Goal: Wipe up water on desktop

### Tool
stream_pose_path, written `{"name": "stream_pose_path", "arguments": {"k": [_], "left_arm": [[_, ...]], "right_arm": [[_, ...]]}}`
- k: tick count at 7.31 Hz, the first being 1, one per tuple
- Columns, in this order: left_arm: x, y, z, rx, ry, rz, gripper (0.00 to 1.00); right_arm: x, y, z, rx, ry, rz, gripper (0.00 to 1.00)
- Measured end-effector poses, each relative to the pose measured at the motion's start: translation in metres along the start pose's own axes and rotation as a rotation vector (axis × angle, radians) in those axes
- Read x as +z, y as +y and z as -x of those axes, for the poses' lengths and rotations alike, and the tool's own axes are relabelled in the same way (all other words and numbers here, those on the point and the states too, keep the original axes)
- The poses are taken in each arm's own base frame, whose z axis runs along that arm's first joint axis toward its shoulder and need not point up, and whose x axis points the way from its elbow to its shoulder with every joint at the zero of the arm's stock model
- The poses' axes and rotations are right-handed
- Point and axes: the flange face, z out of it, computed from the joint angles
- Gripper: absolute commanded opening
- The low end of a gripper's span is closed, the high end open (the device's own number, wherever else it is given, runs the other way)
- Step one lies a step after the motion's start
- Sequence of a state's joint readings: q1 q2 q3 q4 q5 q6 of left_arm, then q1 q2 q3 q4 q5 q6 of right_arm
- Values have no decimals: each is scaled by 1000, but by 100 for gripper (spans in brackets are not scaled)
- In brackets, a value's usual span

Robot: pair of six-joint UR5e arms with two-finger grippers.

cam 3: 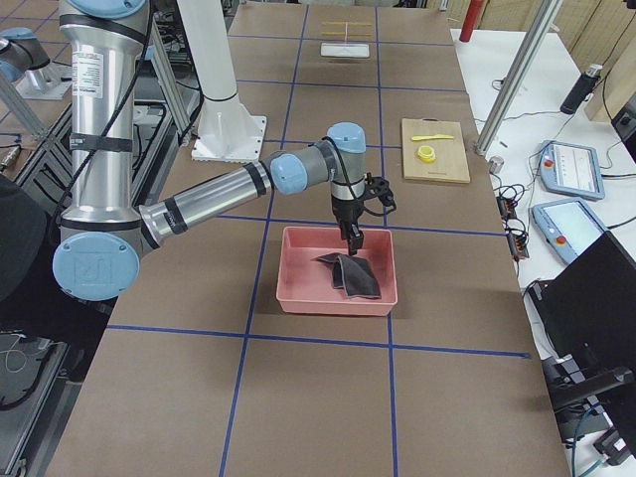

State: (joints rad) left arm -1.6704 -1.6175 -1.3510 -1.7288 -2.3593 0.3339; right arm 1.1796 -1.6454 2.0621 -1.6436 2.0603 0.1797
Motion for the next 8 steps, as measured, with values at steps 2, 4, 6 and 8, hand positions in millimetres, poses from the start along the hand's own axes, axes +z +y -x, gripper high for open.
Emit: {"name": "stream_pose_path", "arguments": {"k": [2,4,6,8], "left_arm": [[0,0,0,-2,0,1,99],[-8,-3,-7,-29,6,7,99],[-27,-8,-29,-105,25,21,99],[-40,-8,-52,-121,27,29,99]], "right_arm": [[-3,16,-42,84,30,1,100],[8,47,-90,180,53,39,100],[18,72,-123,205,52,71,100],[25,93,-155,197,-43,82,100]]}}
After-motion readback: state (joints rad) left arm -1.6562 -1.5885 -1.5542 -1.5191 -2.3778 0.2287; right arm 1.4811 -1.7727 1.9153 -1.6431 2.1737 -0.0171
